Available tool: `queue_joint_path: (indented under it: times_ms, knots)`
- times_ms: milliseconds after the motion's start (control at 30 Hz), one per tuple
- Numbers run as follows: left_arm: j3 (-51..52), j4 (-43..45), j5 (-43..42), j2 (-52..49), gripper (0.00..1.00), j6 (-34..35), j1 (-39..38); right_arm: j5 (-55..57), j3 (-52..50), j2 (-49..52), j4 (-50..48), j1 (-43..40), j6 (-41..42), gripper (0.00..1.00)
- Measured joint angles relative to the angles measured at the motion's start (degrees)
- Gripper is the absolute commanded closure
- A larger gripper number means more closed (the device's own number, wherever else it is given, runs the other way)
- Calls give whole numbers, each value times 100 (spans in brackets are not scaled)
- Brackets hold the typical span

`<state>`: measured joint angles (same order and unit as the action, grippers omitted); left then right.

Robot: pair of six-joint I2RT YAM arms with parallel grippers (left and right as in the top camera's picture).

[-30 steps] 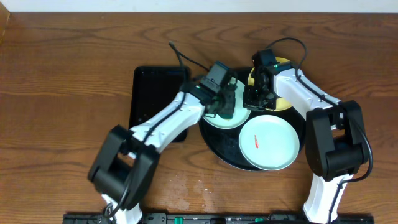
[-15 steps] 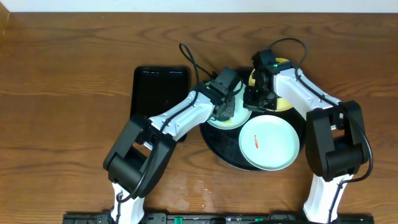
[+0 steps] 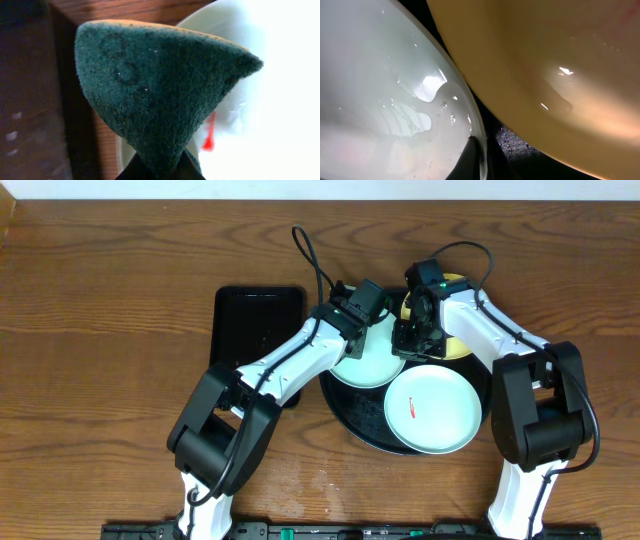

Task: Clean dirty plates on tray and stack at the side
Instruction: 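Carry the sponge with the left gripper onto the upper pale green plate, then scrub the upper pale green plate with the sponge in the left gripper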

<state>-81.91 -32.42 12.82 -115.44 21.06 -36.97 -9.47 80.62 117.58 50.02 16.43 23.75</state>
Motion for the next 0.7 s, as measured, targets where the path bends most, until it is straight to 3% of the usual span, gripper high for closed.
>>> queue_joint_path:
  times_ms: [400,700]
  knots:
    - [-9,680,-2006,-282,91,1226,160,275,0,-13,96,-11,-212,99]
    - [-66,-358,-3099,-361,91,1803,160,348,0,-22,111,-11,-365,99]
